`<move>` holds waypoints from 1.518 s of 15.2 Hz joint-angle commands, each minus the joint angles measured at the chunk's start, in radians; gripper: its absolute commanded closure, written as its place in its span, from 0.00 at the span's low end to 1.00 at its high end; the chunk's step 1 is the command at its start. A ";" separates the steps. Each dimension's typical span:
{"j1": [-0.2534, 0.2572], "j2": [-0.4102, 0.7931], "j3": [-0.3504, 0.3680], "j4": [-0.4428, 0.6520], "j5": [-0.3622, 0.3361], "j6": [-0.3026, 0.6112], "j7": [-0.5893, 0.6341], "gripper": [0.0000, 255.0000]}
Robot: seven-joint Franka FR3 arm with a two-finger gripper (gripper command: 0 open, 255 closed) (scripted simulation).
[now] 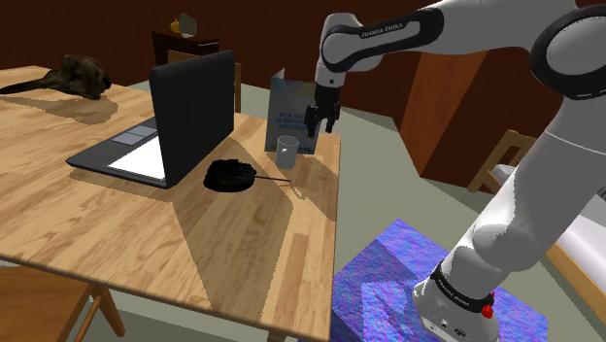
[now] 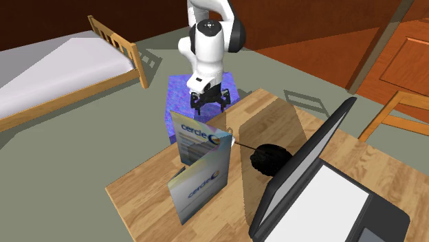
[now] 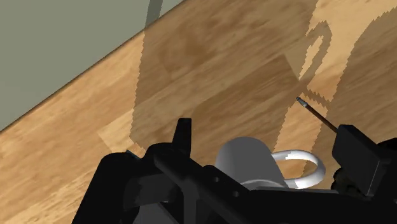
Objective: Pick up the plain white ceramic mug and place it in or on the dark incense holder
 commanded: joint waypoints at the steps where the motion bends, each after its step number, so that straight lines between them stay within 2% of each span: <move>1: -0.001 0.067 -0.002 0.056 0.001 0.011 0.008 0.00; 9: -0.007 0.392 -0.012 0.377 0.008 0.011 0.031 0.00; 17: -0.007 0.424 -0.011 0.319 0.007 0.101 0.032 0.00; 23: -0.007 0.424 -0.011 0.319 0.007 0.101 0.032 0.00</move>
